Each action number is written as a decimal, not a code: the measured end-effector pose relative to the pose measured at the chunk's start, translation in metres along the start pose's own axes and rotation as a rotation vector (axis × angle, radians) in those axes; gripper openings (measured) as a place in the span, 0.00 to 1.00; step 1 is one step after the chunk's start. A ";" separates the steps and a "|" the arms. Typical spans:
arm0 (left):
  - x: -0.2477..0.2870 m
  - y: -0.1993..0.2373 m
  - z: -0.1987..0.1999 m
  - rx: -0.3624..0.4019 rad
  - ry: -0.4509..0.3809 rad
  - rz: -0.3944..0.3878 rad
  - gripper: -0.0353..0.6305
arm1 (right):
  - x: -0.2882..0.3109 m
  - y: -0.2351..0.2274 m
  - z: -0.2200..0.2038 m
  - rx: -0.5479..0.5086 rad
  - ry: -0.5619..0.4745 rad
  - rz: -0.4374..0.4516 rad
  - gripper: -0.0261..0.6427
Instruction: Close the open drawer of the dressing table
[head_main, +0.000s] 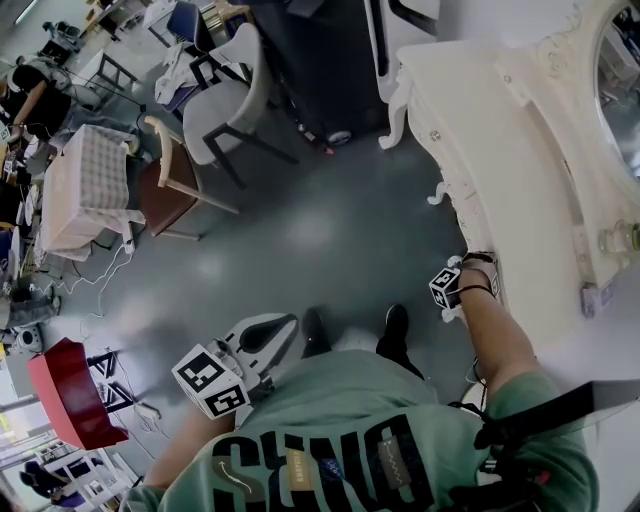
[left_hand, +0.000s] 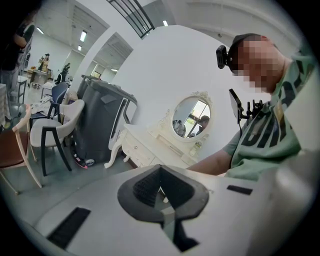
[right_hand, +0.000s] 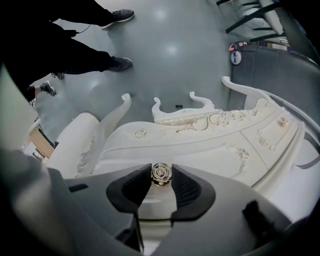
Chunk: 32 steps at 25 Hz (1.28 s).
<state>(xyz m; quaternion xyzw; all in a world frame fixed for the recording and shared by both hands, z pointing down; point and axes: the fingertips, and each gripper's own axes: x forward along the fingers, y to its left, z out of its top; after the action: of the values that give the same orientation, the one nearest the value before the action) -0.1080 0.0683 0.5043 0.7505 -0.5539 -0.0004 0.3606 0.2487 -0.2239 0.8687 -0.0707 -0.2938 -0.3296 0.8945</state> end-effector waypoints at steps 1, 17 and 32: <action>-0.001 0.001 0.001 0.000 0.000 0.002 0.05 | -0.001 0.000 0.000 0.001 0.000 0.001 0.23; 0.031 -0.012 0.021 0.047 0.019 -0.069 0.05 | -0.053 -0.017 0.032 0.217 -0.349 -0.017 0.25; 0.115 -0.075 0.080 0.165 0.000 -0.175 0.05 | -0.162 0.001 0.006 0.598 -1.090 0.265 0.21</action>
<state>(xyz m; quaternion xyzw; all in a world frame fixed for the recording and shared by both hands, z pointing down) -0.0331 -0.0609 0.4505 0.8231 -0.4844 0.0135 0.2961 0.1478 -0.1323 0.7806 -0.0113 -0.7751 -0.0363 0.6306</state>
